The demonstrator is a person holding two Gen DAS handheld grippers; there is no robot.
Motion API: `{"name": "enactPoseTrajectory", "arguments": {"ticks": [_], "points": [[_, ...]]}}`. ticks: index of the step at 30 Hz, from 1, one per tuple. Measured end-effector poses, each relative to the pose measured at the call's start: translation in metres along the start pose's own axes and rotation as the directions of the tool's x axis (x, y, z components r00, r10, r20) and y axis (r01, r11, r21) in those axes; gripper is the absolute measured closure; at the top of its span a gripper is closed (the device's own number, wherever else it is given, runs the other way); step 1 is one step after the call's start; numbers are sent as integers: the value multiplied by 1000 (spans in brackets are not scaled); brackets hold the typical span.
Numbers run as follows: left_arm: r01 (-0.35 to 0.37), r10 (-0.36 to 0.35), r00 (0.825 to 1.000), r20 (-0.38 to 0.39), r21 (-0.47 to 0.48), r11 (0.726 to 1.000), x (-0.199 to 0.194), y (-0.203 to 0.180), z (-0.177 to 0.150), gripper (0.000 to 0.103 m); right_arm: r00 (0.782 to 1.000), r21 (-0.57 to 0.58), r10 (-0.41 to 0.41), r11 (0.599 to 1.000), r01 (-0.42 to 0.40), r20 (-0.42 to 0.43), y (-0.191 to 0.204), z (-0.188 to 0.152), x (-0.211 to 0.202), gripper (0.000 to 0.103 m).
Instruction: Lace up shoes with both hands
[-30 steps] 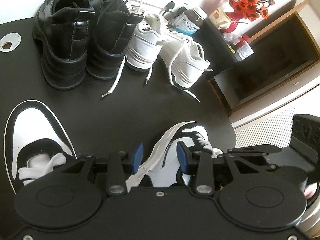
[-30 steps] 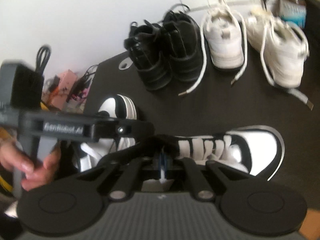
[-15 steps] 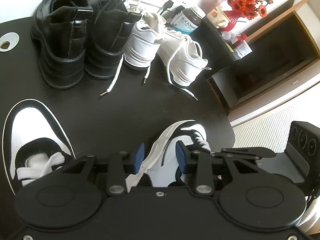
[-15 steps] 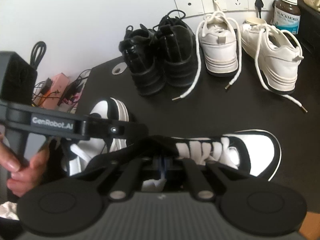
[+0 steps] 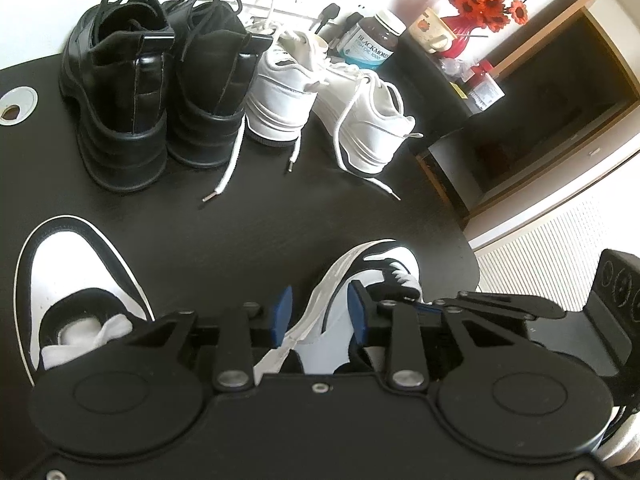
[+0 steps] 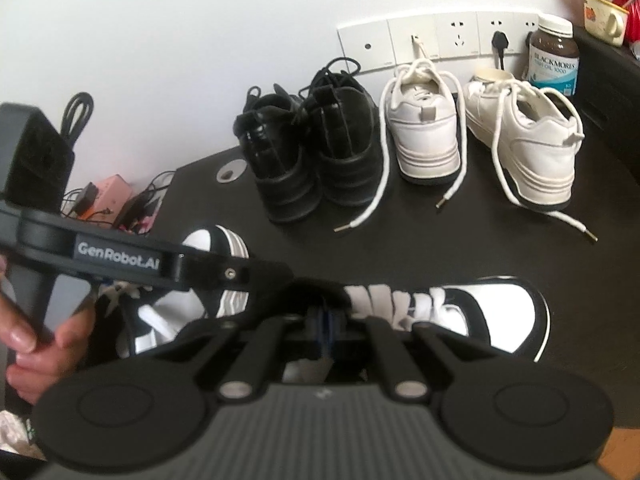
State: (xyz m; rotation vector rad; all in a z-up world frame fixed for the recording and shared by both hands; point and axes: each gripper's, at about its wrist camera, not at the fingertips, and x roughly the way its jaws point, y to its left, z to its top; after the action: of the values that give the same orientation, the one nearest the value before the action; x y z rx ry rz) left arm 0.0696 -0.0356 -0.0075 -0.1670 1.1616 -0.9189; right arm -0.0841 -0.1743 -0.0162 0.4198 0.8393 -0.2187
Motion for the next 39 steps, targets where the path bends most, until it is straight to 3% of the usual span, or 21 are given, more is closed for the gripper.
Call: {"name": "enactPoseTrajectory", "arguments": {"ticks": [4,19,39], "points": [[-14,14,1000,11,2,1000,-1,-1,0,73,1000,22,2,1000,-1,-30,1,2,3,100],[-31,31,1000,-3,3,1000,3,0,1,73,1000,72,4,997,-3,-16,2,-1,-22,100],[-45,45,999,15,-2,999,-2,0,-3,73,1000,68,-15,998,16,-20,10,-1,-10,100]]}}
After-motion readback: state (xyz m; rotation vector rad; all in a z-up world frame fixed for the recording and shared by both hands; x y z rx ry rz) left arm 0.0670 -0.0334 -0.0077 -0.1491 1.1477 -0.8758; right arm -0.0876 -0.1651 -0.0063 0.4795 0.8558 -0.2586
